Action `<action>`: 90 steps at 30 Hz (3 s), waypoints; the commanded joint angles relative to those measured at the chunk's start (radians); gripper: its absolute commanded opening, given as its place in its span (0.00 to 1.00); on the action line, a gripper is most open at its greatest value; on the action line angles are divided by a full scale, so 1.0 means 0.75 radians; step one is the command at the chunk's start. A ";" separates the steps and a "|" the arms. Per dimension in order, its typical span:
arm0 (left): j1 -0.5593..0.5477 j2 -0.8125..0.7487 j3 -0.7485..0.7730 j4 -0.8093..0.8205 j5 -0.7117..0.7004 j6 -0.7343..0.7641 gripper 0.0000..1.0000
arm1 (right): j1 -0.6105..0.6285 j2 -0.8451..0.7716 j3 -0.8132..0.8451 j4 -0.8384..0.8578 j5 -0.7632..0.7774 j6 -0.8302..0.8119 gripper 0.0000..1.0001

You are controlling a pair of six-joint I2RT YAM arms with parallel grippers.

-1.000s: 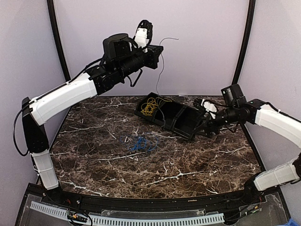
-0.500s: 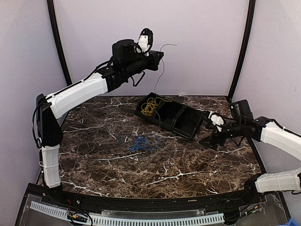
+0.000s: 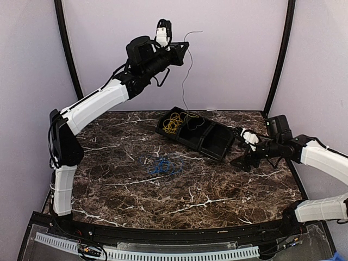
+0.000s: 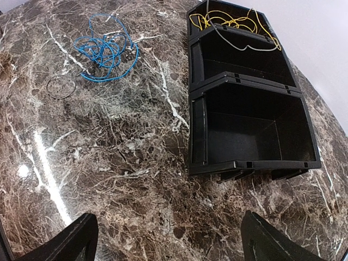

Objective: Untangle the cables

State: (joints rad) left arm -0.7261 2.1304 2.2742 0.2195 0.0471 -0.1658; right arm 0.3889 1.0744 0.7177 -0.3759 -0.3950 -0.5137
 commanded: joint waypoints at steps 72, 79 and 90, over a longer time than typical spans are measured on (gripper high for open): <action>0.055 0.246 -0.271 0.315 0.243 -0.404 0.00 | 0.213 1.139 0.853 0.659 -0.120 0.420 0.85; 0.055 0.226 -0.273 0.307 0.246 -0.429 0.00 | 0.210 1.228 0.892 0.798 -0.127 0.543 0.79; 0.054 0.180 -0.337 0.290 0.239 -0.421 0.00 | 0.164 1.293 0.915 0.833 -0.104 0.585 0.00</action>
State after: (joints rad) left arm -0.6807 2.3638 2.0521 0.4435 0.2218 -0.4843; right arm 0.5365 2.0434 1.3811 0.1909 -0.4957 -0.0895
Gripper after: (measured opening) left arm 0.023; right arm 0.056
